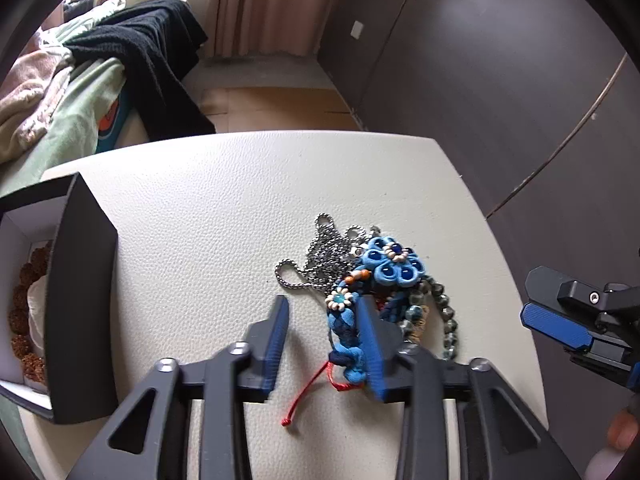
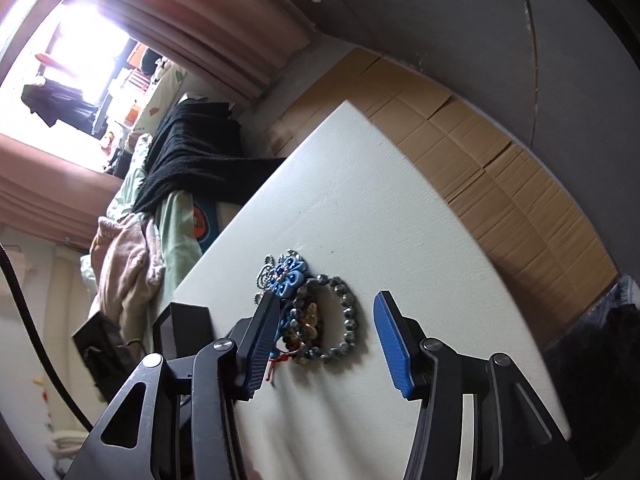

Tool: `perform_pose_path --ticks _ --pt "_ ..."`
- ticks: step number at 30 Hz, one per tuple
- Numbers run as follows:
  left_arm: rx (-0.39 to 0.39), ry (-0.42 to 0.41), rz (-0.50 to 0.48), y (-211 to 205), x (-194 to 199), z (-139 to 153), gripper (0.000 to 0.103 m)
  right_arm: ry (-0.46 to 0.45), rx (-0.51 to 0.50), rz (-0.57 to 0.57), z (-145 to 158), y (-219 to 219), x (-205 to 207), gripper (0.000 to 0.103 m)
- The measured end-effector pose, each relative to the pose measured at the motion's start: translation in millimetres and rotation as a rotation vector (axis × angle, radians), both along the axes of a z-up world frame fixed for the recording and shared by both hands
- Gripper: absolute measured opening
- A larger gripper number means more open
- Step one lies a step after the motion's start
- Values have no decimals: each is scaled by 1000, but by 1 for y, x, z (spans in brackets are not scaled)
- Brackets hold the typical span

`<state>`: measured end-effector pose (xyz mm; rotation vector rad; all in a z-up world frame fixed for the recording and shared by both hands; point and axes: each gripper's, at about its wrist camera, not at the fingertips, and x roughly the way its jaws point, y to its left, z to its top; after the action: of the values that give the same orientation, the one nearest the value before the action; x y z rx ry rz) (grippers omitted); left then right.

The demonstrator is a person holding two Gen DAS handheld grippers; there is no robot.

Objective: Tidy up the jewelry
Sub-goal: 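Grasp the blue beaded bracelet from the pile with the left tool, then carry the blue bracelet to the box with left tool while right tool grasps grey bracelet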

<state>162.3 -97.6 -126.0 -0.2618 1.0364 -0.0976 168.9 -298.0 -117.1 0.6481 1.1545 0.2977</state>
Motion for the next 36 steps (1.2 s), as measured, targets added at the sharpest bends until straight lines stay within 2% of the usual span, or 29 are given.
perform_pose_path --ticks 2,7,11,13,18,20,23,26,30,36 --pt "-20 6 0 1 1 0 15 8 -19 13 -4 4 4 51" --pt "-51 -27 -1 4 -5 13 12 41 -139 67 -16 22 14 51" --pt "-84 -53 15 13 -9 27 12 64 -224 115 -24 35 14 40" --pt "-110 -68 18 17 -12 33 12 69 -265 129 -28 39 13 39" --pt "-134 -107 41 30 -23 50 12 22 -397 166 -26 56 9 38" --pt "-140 -116 54 36 -28 54 12 -1 -481 194 -25 68 6 36" --pt "-140 -129 74 44 -35 59 12 -27 -586 210 -24 77 3 14" --pt "-138 -138 85 49 -41 64 12 -21 -541 201 -23 68 3 11" --pt "-139 -155 99 57 -51 70 12 -18 -412 178 -19 49 -1 11" --pt "-161 -186 122 70 -62 82 12 -89 -197 150 6 32 -15 11"
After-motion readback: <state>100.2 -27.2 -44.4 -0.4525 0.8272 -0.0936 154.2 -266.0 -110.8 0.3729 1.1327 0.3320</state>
